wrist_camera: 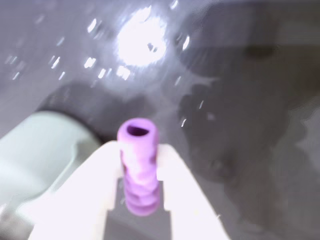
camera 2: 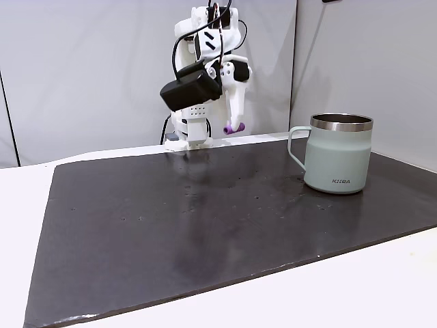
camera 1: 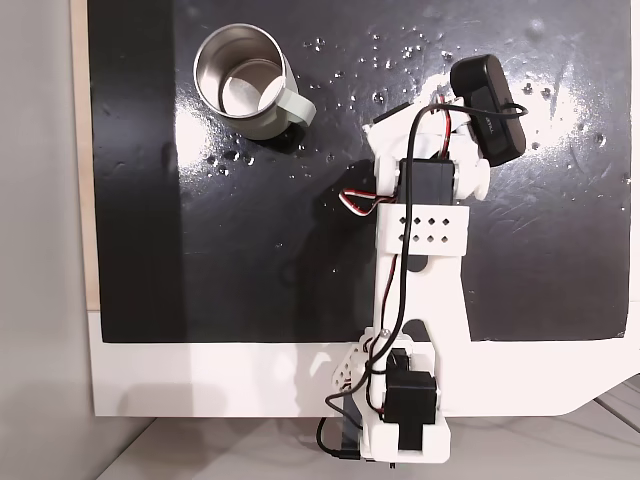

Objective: Grasp a pengrip and put it in the cup.

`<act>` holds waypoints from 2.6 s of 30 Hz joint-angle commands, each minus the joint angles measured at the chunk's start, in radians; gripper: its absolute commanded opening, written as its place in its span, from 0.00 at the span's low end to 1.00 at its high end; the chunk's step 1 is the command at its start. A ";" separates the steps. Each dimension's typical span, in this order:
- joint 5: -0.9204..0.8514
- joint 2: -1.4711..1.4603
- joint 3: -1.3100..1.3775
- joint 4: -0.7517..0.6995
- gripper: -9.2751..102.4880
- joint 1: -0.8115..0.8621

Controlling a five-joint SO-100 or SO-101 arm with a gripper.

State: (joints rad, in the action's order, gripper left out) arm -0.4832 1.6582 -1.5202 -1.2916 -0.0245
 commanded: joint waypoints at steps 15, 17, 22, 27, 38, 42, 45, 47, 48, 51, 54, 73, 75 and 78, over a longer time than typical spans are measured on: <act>0.296 -0.176 0.736 -0.268 0.08 -0.202; 0.331 -0.238 0.828 -0.293 0.08 -0.213; 0.354 -0.314 0.913 -0.262 0.08 -0.235; 0.374 -0.410 0.982 -0.224 0.08 -0.249; 0.385 -0.569 1.111 -0.141 0.08 -0.374; 0.341 -0.629 1.173 -0.156 0.08 -0.440; 0.318 -0.655 1.197 -0.175 0.08 -0.471; 0.308 -0.666 1.206 -0.186 0.08 -0.479; 0.308 -0.667 1.207 -0.186 0.08 -0.479; 0.307 -0.667 1.207 -0.196 0.09 -0.474; 0.296 -0.667 1.210 -0.216 0.09 -0.465; 0.276 -0.661 1.224 -0.255 0.32 -0.460; 0.275 -0.663 1.224 -0.255 0.32 -0.462; 0.275 -0.664 1.224 -0.255 0.32 -0.463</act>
State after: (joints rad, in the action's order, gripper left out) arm -0.1963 0.9679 -0.3682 -1.5386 -0.4909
